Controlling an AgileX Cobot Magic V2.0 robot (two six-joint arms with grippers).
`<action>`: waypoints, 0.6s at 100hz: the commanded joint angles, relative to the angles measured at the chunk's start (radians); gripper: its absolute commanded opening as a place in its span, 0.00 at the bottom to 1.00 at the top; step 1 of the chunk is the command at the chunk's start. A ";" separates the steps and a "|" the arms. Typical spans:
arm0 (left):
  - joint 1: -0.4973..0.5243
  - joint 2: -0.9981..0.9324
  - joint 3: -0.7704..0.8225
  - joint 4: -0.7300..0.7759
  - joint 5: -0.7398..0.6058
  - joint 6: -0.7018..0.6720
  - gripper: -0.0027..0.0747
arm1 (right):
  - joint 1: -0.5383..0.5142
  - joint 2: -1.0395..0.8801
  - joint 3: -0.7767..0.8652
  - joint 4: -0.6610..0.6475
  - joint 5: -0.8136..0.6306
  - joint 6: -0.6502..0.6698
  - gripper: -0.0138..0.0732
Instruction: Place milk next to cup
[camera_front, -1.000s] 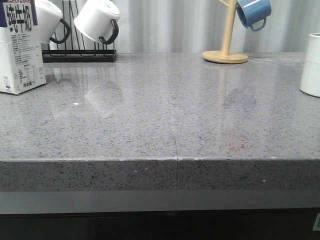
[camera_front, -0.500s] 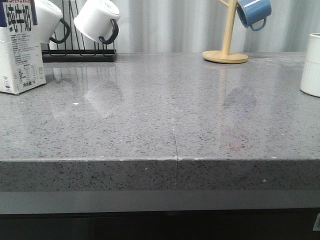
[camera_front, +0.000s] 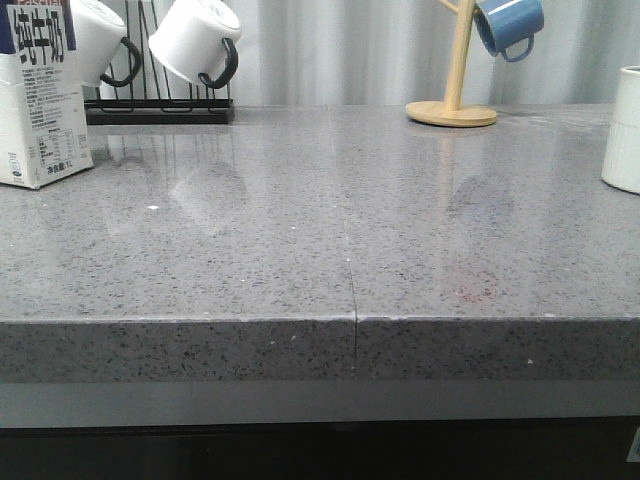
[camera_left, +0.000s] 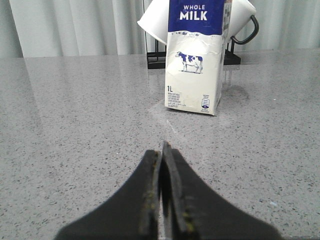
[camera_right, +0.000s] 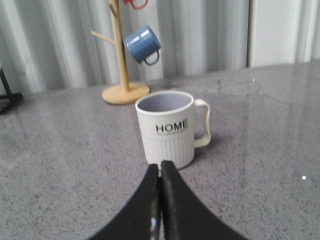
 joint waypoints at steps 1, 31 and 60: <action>0.001 -0.026 0.040 -0.002 -0.084 -0.006 0.01 | 0.001 0.094 -0.034 -0.029 -0.126 -0.005 0.27; 0.001 -0.026 0.040 -0.002 -0.084 -0.006 0.01 | -0.037 0.393 -0.037 -0.057 -0.448 -0.061 0.47; 0.001 -0.026 0.040 -0.002 -0.084 -0.006 0.01 | -0.189 0.684 -0.047 -0.029 -0.750 -0.061 0.47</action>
